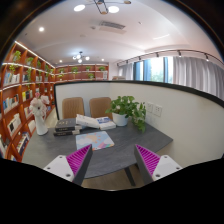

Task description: Arrange mouse

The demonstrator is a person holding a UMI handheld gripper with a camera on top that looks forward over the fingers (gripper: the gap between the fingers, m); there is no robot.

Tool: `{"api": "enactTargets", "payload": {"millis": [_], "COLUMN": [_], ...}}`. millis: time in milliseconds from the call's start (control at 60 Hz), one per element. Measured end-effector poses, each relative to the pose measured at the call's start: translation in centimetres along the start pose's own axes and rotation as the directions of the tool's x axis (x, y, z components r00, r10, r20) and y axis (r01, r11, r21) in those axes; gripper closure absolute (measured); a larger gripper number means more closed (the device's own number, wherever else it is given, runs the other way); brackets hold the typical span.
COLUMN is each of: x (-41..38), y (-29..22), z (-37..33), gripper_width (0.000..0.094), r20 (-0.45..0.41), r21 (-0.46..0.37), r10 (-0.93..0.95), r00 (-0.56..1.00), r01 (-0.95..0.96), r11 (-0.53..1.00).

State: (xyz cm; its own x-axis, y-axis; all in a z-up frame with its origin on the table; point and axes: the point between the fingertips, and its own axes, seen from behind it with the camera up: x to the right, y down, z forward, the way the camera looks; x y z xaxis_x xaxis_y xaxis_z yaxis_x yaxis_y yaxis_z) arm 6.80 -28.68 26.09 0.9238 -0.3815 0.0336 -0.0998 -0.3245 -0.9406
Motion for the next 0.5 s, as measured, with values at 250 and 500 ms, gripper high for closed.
{"api": "enactTargets", "payload": {"millis": [250, 500], "x": [-6.2, -16.3], "y": [12.0, 22.2], "z": [0.8, 2.4], "gripper_width": [0.0093, 0.009], "r20": [0.129, 0.305], "r21": [-0.168, -0.331], "r10": [0.018, -0.002], "r00": [0.991, 0.952], "r01": [0.004, 0.108], "r11": [0.986, 0.938]}}
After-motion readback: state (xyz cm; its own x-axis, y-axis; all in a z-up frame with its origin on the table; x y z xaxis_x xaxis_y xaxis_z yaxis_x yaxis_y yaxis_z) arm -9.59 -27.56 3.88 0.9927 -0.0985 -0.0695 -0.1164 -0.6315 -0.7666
